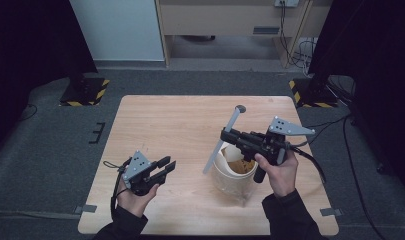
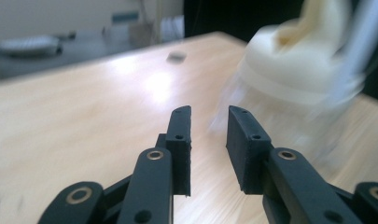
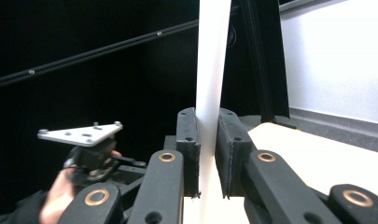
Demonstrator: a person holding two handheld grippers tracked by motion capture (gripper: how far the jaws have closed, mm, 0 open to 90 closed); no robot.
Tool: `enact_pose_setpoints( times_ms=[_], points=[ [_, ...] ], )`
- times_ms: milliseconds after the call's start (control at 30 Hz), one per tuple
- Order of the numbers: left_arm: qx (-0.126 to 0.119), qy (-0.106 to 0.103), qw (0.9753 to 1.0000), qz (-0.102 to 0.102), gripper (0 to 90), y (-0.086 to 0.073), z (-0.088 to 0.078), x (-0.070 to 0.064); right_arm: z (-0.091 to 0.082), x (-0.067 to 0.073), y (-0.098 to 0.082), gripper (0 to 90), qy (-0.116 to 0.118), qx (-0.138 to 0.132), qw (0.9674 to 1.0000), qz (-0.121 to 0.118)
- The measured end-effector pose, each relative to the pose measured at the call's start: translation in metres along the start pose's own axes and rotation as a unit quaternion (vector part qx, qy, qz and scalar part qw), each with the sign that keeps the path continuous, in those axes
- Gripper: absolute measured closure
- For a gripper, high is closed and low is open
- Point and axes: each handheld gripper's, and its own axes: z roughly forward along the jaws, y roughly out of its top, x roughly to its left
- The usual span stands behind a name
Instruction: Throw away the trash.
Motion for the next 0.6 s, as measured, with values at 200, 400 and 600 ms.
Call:
enact_pose_setpoints(
  times_ms=[200, 400, 600],
  points=[
    [0.08, 0.034, 0.9956, -0.034, 64.3, -0.037, 0.008, 0.033, -0.013, 0.001, -0.007, 80.6, -0.004, 0.011, 0.9999, -0.003],
    [0.112, 0.044, 0.9919, -0.041, 56.2, -0.047, 0.014, 0.04, -0.03, 0.004, -0.008, 80.6, -0.009, 0.012, 0.9999, -0.008],
    [0.137, 0.052, 0.9877, -0.055, 50.0, -0.059, 0.021, 0.049, -0.054, -0.001, 0.0, 80.6, -0.029, -0.008, 0.9995, -0.009]
  ],
)
